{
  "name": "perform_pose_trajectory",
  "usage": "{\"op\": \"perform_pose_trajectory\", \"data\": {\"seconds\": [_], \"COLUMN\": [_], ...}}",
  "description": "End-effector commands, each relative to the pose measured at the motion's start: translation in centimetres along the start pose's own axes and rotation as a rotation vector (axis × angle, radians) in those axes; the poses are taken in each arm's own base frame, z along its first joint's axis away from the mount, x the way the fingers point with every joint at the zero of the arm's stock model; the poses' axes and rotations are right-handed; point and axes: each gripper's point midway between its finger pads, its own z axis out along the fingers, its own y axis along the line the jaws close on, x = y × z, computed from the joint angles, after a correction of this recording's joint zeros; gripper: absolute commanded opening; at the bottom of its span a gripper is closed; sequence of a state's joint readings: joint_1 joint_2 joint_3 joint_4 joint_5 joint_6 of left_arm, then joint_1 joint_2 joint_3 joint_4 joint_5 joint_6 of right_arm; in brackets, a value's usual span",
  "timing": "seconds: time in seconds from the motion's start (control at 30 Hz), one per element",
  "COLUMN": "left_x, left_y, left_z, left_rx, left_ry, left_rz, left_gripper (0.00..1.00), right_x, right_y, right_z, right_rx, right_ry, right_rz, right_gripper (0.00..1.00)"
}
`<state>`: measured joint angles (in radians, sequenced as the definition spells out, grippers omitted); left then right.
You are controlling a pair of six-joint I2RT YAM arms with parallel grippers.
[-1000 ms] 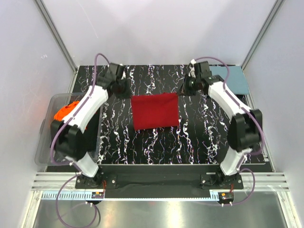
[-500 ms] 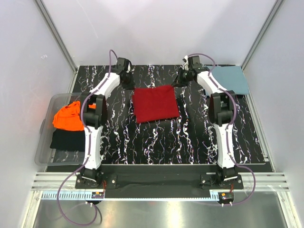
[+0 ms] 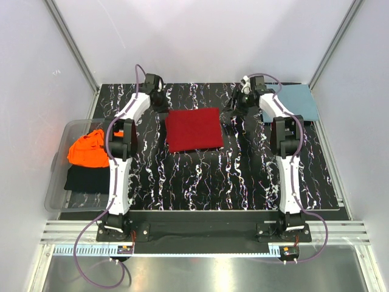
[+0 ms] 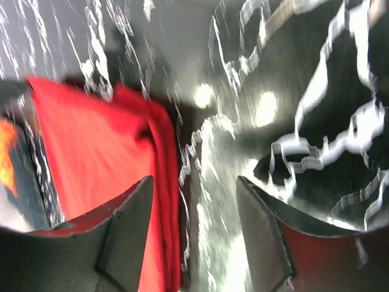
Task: Fold and stack the t-shirts
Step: Fold the tshirt
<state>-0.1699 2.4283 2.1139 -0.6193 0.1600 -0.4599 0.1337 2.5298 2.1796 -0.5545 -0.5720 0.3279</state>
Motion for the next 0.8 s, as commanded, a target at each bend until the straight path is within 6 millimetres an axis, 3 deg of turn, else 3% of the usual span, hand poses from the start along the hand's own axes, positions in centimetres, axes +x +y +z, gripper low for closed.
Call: {"op": "perform_pose_trajectory", "data": {"seconds": [0.0, 0.17, 0.4, 0.63, 0.77], "left_x": [-2.2, -2.7, -3.9, -6.4, -7.9], "left_y": [-1.5, -1.8, -2.7, -4.8, -3.7], "left_z": [-0.5, -0.8, -2.2, -7.0, -9.2], "left_rx": [0.077, 0.094, 0.109, 0.143, 0.056], "left_ry": [-0.062, -0.076, -0.115, -0.21, -0.306], "left_rz": [0.026, 0.023, 0.014, 0.044, 0.027], "left_gripper": [0.0, 0.0, 0.0, 0.0, 0.0], "right_x": [1.0, 3.6, 8.4, 10.1, 10.5], "right_y": [3.3, 5.5, 5.8, 5.9, 6.1], "right_z": [-2.9, -3.7, -2.2, -1.9, -1.4], "right_rx": [-0.09, -0.184, -0.177, -0.202, -0.209], "right_ry": [0.001, 0.013, 0.064, 0.058, 0.062], "right_rz": [-0.085, -0.094, -0.097, -0.079, -0.078], "right_gripper": [0.65, 0.67, 0.67, 0.63, 0.6]}}
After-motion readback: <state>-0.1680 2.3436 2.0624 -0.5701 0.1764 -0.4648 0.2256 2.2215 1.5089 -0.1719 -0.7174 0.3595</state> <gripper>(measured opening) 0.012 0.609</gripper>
